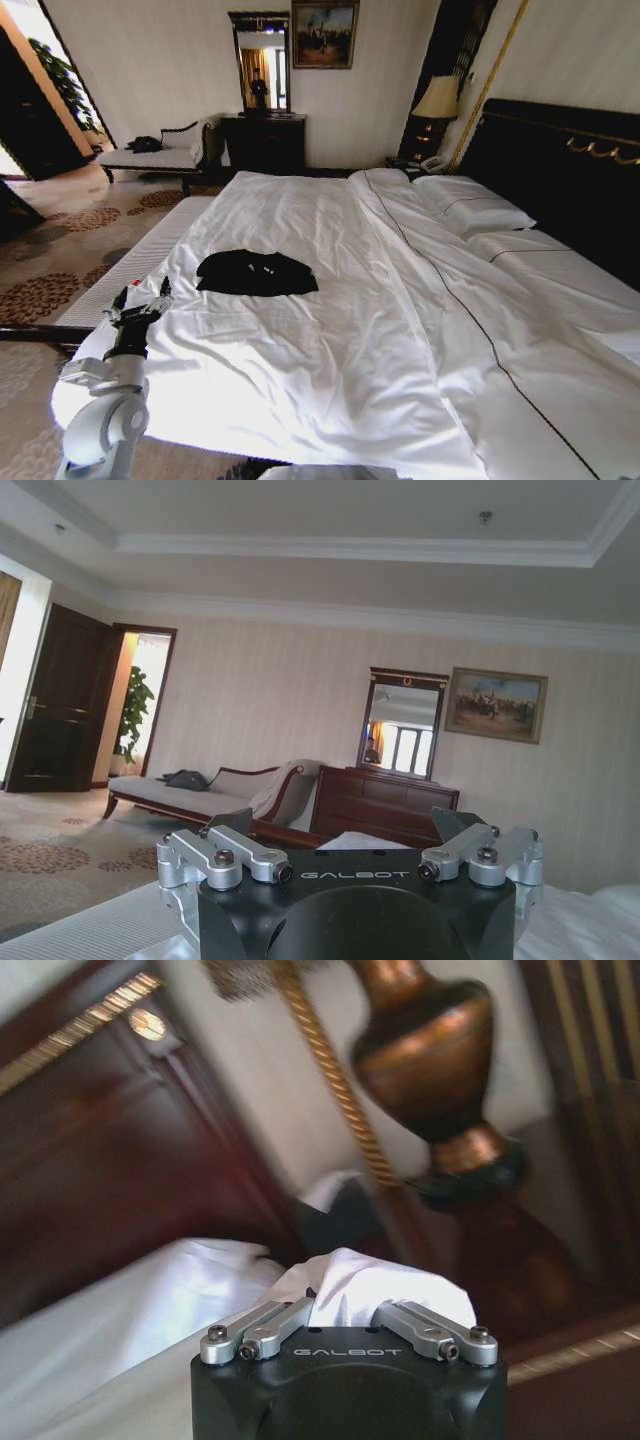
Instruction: Fold the clothes on the bed.
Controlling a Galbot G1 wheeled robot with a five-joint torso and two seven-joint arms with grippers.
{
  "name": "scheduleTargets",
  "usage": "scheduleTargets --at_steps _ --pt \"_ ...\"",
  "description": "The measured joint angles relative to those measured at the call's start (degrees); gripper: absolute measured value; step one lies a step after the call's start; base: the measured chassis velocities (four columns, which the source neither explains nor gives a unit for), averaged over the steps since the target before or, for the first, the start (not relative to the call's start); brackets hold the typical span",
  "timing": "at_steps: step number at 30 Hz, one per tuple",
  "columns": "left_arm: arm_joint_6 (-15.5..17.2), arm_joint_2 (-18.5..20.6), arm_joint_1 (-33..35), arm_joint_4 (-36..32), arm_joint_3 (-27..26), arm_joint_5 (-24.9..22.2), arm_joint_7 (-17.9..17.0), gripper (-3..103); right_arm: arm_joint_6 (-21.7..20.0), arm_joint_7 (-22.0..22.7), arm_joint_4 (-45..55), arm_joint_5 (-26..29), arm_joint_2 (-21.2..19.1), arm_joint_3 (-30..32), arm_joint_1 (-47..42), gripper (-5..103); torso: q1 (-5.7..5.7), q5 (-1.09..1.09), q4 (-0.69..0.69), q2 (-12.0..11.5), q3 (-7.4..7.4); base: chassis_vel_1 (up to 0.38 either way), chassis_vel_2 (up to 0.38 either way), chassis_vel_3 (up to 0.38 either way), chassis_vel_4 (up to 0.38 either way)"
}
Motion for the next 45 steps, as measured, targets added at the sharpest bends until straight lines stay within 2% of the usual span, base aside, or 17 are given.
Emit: scheduleTargets --at_steps 6,10,15,18,21,22,23,24,26,29,32,34,35,37,38,40,45 --pt "-0.05 -0.38 0.3 -0.36 -0.18 -0.02 -0.06 100 1.84 -0.37 -6.82 -0.73 0.08 -2.3 1.73 1 0.0 0.02 -0.01 0.0 0.0 0.0 0.0 0.0 0.0" --pt "-0.12 -0.51 0.47 -0.04 -0.03 0.2 -0.1 100 2.25 -1.13 -10.81 -0.82 0.48 -4.63 4.23 1 0.0 -0.01 -0.09 0.0 0.0 0.0 0.0 0.0 0.0" --pt "-0.12 -0.35 0.35 0.29 0.22 0.32 -0.12 100 2.27 -2.53 -12.96 -1.29 0.93 -6.31 5.6 1 0.0 -0.02 -0.12 0.0 0.0 0.0 0.0 0.0 0.0" --pt "-0.1 0.17 0.07 0.97 0.07 0.23 -0.16 100 0.45 -3.06 -14.36 -1.55 0.92 -7.35 6.27 -2 -0.01 -0.02 -0.1 0.0 0.0 0.0 0.0 0.0 0.0" --pt "-0.1 0.47 0.0 1.28 -0.23 -0.03 -0.18 100 -2.08 -1.53 -14.6 -2.06 0.81 -7.72 6.43 8 -0.01 -0.01 -0.09 0.0 0.0 0.0 0.0 0.0 0.0" --pt "-0.1 0.57 0.0 1.36 -0.35 -0.15 -0.18 100 -2.82 -0.95 -14.74 -2.55 0.76 -7.82 6.5 8 -0.01 -0.01 -0.08 0.0 0.0 0.0 0.0 0.0 0.0" --pt "-0.1 0.7 0.03 1.47 -0.51 -0.33 -0.19 100 -3.92 0.05 -15.16 -4.03 0.64 -7.94 6.69 13 -0.01 0.0 -0.07 0.01 0.0 0.0 0.0 0.0 0.0" --pt "-0.12 0.87 0.15 1.65 -0.78 -0.56 -0.2 100 -4.96 1.38 -15.71 -6.84 0.39 -7.94 6.91 24 -0.01 0.01 -0.05 0.0 0.0 0.0 0.0 0.0 0.0" --pt "-0.2 0.97 0.23 1.79 -0.92 -0.64 -0.2 100 -5.49 2.1 -15.84 -8.43 0.23 -7.83 6.94 24 -0.01 0.01 -0.05 0.0 0.0 0.0 0.0 0.0 0.0" --pt "-0.62 1.14 0.52 2.33 -1.33 -0.79 -0.22 100 -6.65 4.1 -14.31 -14.57 -0.4 -5.62 6.25 40 -0.01 0.03 -0.04 0.0 0.0 0.0 0.0 0.0 0.0" --pt "-0.79 1.16 0.69 2.49 -1.44 -0.79 -0.22 100 -6.93 4.75 -12.42 -17.31 -0.77 -3.86 5.42 46 -0.01 0.01 -0.04 0.0 0.0 0.0 0.0 0.0 0.0" --pt "-0.83 1.16 0.88 2.47 -1.45 -0.72 -0.23 100 -7.32 5.43 -9.42 -20.15 -0.93 -1.57 4.39 57 -0.01 0.01 -0.05 0.0 0.0 0.0 0.0 0.0 0.0" --pt "-0.83 1.16 0.88 2.47 -1.45 -0.72 -0.23 100 -7.32 5.43 -9.42 -20.15 -0.93 -1.57 4.39 57 -0.01 0.01 -0.05 0.0 0.0 0.0 0.0 0.0 0.0" --pt "-0.83 1.13 0.94 2.31 -1.31 -0.38 -0.24 100 -8.45 6.38 -5.63 -21.75 -0.94 0.66 3.51 68 -0.01 -0.03 -0.1 0.0 0.0 0.0 0.0 0.0 0.0" --pt "-0.77 1.1 0.94 2.15 -1.16 -0.17 -0.24 100 -9.83 7.19 -3.1 -21.99 -0.9 1.68 3.2 74 -0.01 -0.02 -0.1 0.0 0.0 0.0 0.0 0.0 0.0" --pt "-0.72 1.1 0.94 1.97 -1.11 -0.11 -0.24 100 -10.68 7.86 -1.66 -22.03 -0.88 2.14 3.09 74 -0.01 -0.01 -0.09 0.0 0.0 0.0 0.0 0.0 0.0" --pt "-0.48 1.26 1.25 1.04 -1.23 -0.05 -0.24 100 -15.35 12.0 3.42 -22.95 -0.76 3.61 2.64 95 -0.02 0.0 -0.06 0.0 0.0 0.0 0.0 0.0 0.0"
